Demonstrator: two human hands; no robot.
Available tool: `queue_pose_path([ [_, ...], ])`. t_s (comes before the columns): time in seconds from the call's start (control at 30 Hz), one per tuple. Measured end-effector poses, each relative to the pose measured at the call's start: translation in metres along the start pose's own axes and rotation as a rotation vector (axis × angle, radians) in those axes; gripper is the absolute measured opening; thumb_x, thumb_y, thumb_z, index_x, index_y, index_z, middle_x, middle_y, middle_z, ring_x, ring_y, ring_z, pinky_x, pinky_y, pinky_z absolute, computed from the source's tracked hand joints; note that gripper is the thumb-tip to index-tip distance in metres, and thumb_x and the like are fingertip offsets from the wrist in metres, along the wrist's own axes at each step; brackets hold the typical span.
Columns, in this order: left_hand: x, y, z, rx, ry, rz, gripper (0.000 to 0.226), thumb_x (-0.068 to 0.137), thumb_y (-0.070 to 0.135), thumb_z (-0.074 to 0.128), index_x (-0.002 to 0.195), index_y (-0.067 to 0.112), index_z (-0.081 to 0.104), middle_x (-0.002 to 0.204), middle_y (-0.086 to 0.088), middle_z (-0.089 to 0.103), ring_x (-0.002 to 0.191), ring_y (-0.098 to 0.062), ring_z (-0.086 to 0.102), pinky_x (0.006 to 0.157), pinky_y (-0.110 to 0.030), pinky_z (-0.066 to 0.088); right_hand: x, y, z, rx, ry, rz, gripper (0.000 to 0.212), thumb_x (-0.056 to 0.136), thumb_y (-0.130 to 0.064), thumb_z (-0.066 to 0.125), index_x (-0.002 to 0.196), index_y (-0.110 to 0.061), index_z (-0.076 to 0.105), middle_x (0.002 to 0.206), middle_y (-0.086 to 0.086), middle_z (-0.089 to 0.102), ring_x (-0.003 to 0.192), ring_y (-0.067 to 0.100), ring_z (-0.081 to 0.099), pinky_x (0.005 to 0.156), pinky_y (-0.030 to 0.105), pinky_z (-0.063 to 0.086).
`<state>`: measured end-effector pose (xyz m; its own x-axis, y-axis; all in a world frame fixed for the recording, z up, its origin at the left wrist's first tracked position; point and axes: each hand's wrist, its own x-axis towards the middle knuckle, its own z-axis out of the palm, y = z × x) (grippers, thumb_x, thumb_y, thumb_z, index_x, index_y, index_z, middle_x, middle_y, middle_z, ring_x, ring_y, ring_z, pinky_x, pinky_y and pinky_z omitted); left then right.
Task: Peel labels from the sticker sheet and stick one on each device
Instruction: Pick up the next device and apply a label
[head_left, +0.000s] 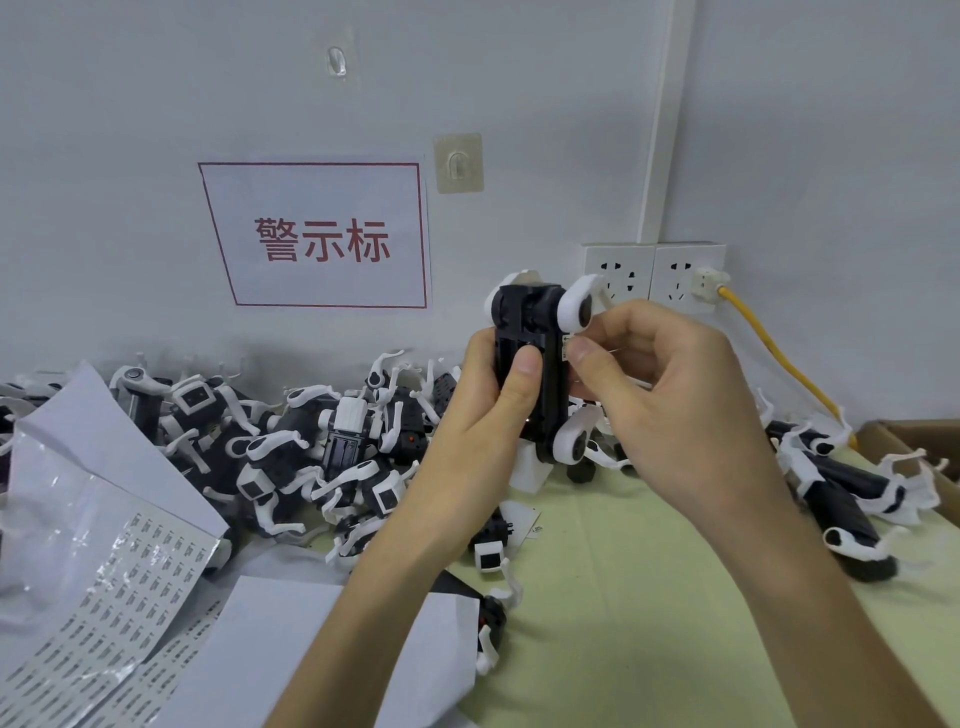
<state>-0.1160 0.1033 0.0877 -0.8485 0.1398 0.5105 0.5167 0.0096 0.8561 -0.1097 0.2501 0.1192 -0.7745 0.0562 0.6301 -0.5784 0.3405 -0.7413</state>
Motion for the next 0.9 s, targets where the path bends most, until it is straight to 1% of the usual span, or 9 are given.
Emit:
queue_pose_path([
  [0.17,0.001,-0.001,-0.001,0.029,-0.01,-0.004,0.039,0.102,0.049,0.043,0.131,0.026,0.055,0.113,0.019,0.067,0.107,0.013,0.059,0.088,-0.006,0.044,0.002,0.002,-0.003,0.064,-0.005,0.037,0.015,0.091,-0.02,0.074,0.078,-0.025,0.069,0.081,-0.01,0.077,0.079,0.011,0.075,0.082,0.04,0.06],
  [0.27,0.001,-0.002,-0.002,0.019,-0.018,-0.037,0.035,0.102,0.05,0.042,0.129,0.033,0.056,0.114,0.023,0.067,0.111,0.011,0.06,0.091,-0.011,0.047,0.003,0.004,-0.004,0.116,-0.018,0.063,0.017,0.087,-0.019,0.079,0.073,-0.022,0.07,0.078,-0.005,0.077,0.075,0.014,0.075,0.08,0.039,0.061],
  [0.37,0.001,-0.002,-0.003,-0.077,-0.028,-0.112,0.036,0.1,0.052,0.043,0.125,0.035,0.062,0.123,0.015,0.07,0.124,-0.004,0.061,0.109,-0.036,0.045,0.007,0.009,-0.007,0.26,-0.047,0.152,0.033,0.071,-0.036,0.085,0.068,-0.01,0.065,0.073,0.006,0.076,0.068,0.017,0.074,0.068,0.028,0.062],
  [0.43,0.001,-0.003,-0.003,-0.156,-0.047,-0.162,0.042,0.098,0.052,0.045,0.125,0.028,0.065,0.127,0.003,0.07,0.127,-0.015,0.061,0.114,-0.047,0.041,0.01,0.014,-0.009,0.371,-0.14,0.227,0.034,0.065,-0.042,0.082,0.071,-0.012,0.067,0.076,0.008,0.074,0.066,0.017,0.07,0.065,0.023,0.058],
  [0.57,0.001,-0.004,0.001,-0.321,-0.073,-0.266,0.057,0.094,0.052,0.048,0.133,0.012,0.063,0.125,-0.01,0.071,0.116,-0.021,0.067,0.101,-0.038,0.049,0.012,0.023,-0.009,0.505,-0.273,0.226,0.018,0.076,-0.032,0.084,0.081,-0.023,0.07,0.079,0.004,0.064,0.066,0.018,0.057,0.065,0.024,0.051],
  [0.67,0.0,-0.004,0.003,-0.327,-0.11,-0.257,0.058,0.095,0.051,0.047,0.132,0.009,0.062,0.121,-0.01,0.071,0.113,-0.022,0.067,0.1,-0.038,0.05,0.011,0.025,-0.008,0.474,-0.267,0.166,0.039,0.072,-0.042,0.079,0.084,-0.011,0.06,0.078,0.006,0.059,0.062,0.023,0.05,0.059,0.027,0.046],
  [0.73,-0.001,-0.004,0.002,-0.332,-0.14,-0.244,0.053,0.097,0.05,0.046,0.128,0.012,0.065,0.121,-0.01,0.071,0.115,-0.023,0.066,0.104,-0.042,0.049,0.011,0.023,-0.01,0.497,-0.283,0.107,0.043,0.075,-0.038,0.078,0.084,-0.003,0.053,0.074,0.006,0.054,0.053,0.019,0.045,0.052,0.024,0.042],
  [0.8,-0.002,-0.003,-0.001,-0.321,-0.17,-0.234,0.047,0.099,0.048,0.044,0.122,0.014,0.067,0.118,-0.01,0.071,0.112,-0.022,0.066,0.104,-0.041,0.051,0.011,0.021,-0.011,0.533,-0.309,0.089,0.038,0.077,-0.027,0.079,0.079,-0.002,0.05,0.073,0.009,0.052,0.049,0.018,0.043,0.048,0.025,0.04],
  [0.9,-0.002,-0.002,-0.001,-0.332,-0.196,-0.249,0.047,0.099,0.047,0.042,0.119,0.012,0.067,0.108,-0.006,0.073,0.101,-0.017,0.068,0.091,-0.031,0.056,0.012,0.021,-0.011,0.596,-0.324,0.119,0.021,0.078,-0.018,0.072,0.071,-0.011,0.054,0.067,0.01,0.05,0.044,0.016,0.04,0.046,0.027,0.034],
])
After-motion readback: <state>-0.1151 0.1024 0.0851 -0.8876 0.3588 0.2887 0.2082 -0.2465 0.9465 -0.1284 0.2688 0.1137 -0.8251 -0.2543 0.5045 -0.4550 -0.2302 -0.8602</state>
